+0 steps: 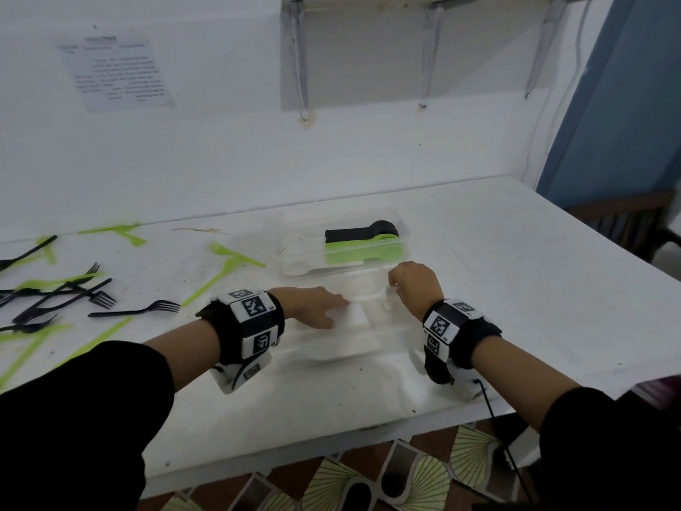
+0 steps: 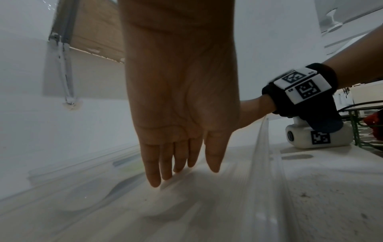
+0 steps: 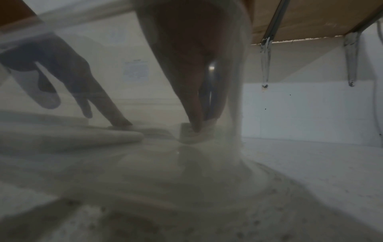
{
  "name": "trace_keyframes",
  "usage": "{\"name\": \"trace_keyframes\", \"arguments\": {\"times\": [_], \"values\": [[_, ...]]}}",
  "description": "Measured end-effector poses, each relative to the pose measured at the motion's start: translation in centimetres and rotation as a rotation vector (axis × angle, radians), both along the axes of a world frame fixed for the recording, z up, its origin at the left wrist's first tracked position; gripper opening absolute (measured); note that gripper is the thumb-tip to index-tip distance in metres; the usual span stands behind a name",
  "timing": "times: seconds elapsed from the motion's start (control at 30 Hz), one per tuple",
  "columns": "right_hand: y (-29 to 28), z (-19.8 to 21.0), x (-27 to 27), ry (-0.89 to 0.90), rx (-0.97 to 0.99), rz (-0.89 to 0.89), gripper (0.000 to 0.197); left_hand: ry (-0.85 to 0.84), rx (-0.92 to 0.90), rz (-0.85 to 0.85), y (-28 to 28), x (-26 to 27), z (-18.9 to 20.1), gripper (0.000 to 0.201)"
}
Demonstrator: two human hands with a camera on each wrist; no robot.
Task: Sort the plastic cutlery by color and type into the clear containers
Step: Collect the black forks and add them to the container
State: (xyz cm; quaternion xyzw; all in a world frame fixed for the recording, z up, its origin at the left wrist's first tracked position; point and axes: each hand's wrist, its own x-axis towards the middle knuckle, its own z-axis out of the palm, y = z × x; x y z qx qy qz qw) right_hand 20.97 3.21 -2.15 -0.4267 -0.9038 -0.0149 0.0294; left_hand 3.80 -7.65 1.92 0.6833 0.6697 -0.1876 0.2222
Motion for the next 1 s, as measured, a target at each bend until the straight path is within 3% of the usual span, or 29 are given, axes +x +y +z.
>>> {"name": "trace_keyframes", "arguments": {"times": [0.13, 0.27, 0.4, 0.7, 1.0], "values": [[-0.3, 0.1, 0.1, -0.034, 0.018, 0.003, 0.025, -0.027, 0.072, -0.044, -0.1, 0.3, 0.2, 0.054], [-0.3, 0.3, 0.1, -0.006, 0.018, 0.032, 0.01, 0.007, 0.02, -0.043, 0.1, 0.3, -0.1, 0.056], [-0.2, 0.4, 0.1, 0.059, -0.06, 0.122, 0.025, -0.013, -0.021, -0.031, 0.4, 0.2, -0.3, 0.058], [-0.1, 0.1, -0.1, 0.032, -0.008, 0.031, 0.021, -0.046, 0.093, -0.04, 0.1, 0.4, -0.4, 0.052], [0.2, -0.2, -0.1, 0.034, 0.025, 0.062, 0.019, -0.02, 0.121, -0.053, -0.6, 0.2, -1.4, 0.053]]}}
